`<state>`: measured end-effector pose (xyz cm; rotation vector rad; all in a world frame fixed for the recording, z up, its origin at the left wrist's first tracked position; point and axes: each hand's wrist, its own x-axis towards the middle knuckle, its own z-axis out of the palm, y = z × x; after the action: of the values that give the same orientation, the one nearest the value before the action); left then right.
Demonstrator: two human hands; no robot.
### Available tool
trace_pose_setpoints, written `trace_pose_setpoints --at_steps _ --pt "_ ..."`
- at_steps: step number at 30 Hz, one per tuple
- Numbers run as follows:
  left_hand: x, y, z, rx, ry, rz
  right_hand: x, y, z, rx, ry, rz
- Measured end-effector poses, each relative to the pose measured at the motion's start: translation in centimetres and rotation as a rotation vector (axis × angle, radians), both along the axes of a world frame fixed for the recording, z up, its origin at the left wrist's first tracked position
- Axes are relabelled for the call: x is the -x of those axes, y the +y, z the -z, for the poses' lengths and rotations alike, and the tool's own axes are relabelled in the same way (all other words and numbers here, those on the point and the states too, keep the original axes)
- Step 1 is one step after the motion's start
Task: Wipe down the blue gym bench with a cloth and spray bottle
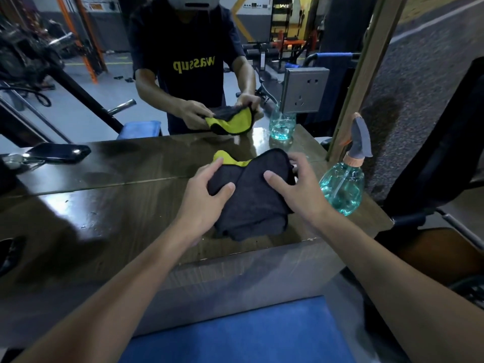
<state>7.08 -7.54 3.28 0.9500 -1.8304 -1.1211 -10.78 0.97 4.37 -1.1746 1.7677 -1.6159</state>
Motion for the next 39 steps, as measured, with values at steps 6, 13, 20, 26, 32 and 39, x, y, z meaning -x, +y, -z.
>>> trace_pose_setpoints --at_steps 6,13,20,26,32,39 --pt "-0.7 0.4 1.8 -0.092 -0.233 0.023 0.1 1.0 1.7 -0.334 -0.044 -0.188" --pt "-0.4 0.1 1.6 0.011 0.139 0.011 0.1 1.1 1.3 0.009 -0.102 -0.15" --pt "-0.1 1.3 1.9 -0.039 0.058 0.042 0.6 1.1 1.6 -0.332 -0.15 -0.152" --pt "0.5 1.0 1.0 0.024 0.014 -0.004 0.7 1.1 0.8 -0.218 0.073 -0.007" --pt "-0.3 1.1 1.8 0.389 -0.587 0.145 -0.8 1.5 1.0 -0.405 0.946 0.046" --pt "0.0 1.6 4.3 0.476 -0.998 0.241 -0.6 1.9 4.1 -0.552 0.973 -0.153"
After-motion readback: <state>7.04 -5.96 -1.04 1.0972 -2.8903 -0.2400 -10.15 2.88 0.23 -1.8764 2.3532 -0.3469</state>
